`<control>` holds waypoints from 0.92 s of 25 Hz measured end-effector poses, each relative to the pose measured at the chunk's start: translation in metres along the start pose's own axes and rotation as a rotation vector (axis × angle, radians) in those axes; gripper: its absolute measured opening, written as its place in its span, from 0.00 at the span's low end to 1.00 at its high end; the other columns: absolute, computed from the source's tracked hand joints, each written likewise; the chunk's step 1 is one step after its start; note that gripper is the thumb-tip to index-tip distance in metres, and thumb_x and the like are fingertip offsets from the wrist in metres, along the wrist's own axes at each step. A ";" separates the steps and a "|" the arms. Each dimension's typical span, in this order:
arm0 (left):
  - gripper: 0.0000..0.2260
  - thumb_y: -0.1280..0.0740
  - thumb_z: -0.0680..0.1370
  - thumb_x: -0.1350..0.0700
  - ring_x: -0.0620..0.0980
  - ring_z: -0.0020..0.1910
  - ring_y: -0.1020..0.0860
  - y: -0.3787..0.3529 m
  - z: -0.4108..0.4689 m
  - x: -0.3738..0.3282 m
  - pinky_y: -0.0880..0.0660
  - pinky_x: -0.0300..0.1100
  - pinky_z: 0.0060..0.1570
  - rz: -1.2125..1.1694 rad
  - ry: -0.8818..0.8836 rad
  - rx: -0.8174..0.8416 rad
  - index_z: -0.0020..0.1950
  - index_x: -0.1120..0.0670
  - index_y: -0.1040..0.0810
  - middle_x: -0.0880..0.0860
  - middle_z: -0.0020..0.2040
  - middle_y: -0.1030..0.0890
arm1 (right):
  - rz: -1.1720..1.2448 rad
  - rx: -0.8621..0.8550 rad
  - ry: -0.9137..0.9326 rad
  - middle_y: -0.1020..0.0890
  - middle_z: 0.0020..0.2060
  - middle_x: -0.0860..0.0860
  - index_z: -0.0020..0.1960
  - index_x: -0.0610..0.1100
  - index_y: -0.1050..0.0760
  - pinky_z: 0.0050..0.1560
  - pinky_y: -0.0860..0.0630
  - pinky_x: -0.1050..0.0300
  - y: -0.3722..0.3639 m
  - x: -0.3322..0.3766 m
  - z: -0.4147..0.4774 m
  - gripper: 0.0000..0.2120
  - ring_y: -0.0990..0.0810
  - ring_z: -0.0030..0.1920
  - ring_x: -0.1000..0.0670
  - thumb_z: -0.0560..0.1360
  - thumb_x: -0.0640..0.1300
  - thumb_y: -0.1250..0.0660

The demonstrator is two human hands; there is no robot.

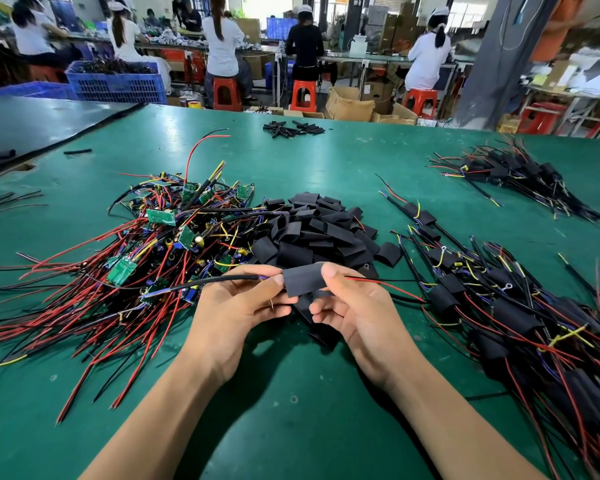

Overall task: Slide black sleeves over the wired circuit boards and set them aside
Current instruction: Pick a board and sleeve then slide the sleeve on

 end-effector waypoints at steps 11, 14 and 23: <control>0.13 0.25 0.68 0.56 0.60 0.47 0.15 -0.011 -0.005 0.006 0.17 0.45 0.45 0.032 0.027 0.081 0.49 0.60 0.20 0.61 0.44 0.15 | 0.041 -0.113 0.044 0.14 0.38 0.44 0.36 0.52 0.15 0.40 0.18 0.58 0.005 -0.001 0.000 0.14 0.16 0.35 0.49 0.76 0.37 0.30; 0.14 0.23 0.65 0.59 0.59 0.43 0.15 -0.011 -0.004 0.005 0.17 0.45 0.43 0.084 -0.014 0.020 0.47 0.61 0.21 0.60 0.40 0.17 | 0.060 -0.077 0.021 0.14 0.43 0.40 0.38 0.48 0.16 0.44 0.18 0.54 -0.001 -0.002 -0.003 0.10 0.15 0.38 0.46 0.76 0.38 0.29; 0.09 0.25 0.66 0.64 0.54 0.33 0.21 -0.008 -0.003 -0.001 0.23 0.41 0.35 0.018 0.005 0.083 0.43 0.59 0.22 0.59 0.33 0.20 | -0.114 0.106 -0.163 0.21 0.32 0.44 0.38 0.45 0.21 0.27 0.28 0.58 -0.011 -0.004 -0.009 0.08 0.25 0.25 0.48 0.71 0.49 0.28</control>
Point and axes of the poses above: each hand's wrist, its own z-axis towards the middle knuckle, its own y-axis out of the back of the hand, x = y × z, the point moved 6 cm from there along z, towards the middle knuckle
